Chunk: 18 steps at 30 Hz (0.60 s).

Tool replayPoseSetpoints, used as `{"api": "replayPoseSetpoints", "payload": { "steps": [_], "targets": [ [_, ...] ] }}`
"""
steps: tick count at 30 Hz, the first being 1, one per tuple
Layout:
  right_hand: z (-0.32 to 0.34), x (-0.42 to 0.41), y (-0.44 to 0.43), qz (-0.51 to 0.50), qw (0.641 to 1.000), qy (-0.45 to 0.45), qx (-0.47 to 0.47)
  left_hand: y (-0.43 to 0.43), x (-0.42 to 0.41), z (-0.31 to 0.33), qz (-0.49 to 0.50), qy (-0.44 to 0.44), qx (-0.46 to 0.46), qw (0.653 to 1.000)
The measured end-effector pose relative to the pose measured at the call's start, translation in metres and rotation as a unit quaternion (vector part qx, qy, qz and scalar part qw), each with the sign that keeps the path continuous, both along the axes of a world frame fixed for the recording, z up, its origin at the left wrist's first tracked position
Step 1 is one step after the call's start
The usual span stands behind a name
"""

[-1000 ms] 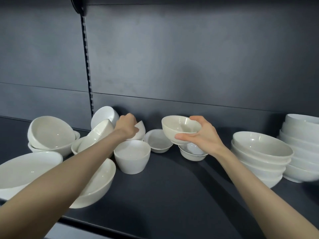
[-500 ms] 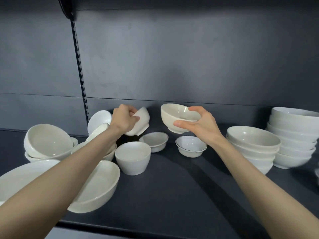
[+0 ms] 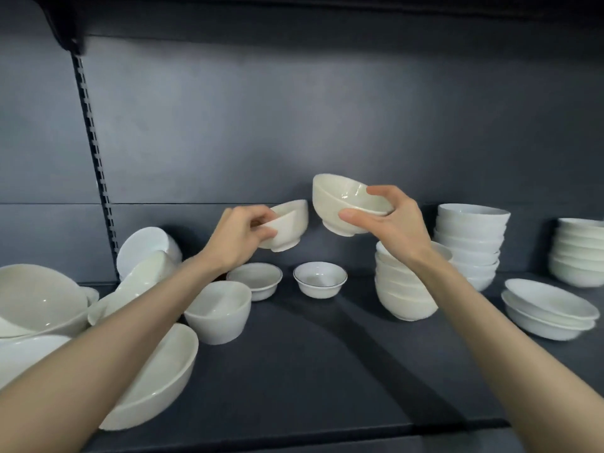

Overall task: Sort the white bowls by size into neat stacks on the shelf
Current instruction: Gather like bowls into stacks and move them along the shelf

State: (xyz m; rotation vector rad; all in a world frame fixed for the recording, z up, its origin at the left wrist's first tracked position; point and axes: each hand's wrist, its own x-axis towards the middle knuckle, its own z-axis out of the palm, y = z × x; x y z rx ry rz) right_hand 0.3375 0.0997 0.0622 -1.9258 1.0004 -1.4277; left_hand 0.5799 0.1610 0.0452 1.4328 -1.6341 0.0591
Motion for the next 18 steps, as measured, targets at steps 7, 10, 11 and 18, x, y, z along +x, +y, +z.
{"api": "replayPoseSetpoints", "payload": {
  "steps": [7,10,11,18],
  "targets": [
    [0.025,-0.07,0.001,-0.062,0.997,-0.029,-0.041,-0.023,-0.066,0.008,-0.088,-0.075,-0.067,0.991],
    [0.03,-0.094,-0.002,-0.071,0.996,-0.022,-0.051,-0.036,-0.092,0.012,-0.102,-0.082,-0.071,0.989],
    [0.032,-0.102,-0.004,-0.069,0.996,-0.02,-0.052,-0.04,-0.1,0.012,-0.107,-0.082,-0.07,0.988],
    [0.031,-0.138,-0.028,-0.074,0.996,0.01,-0.038,-0.068,-0.15,0.005,-0.132,-0.12,-0.051,0.983]
  ]
}}
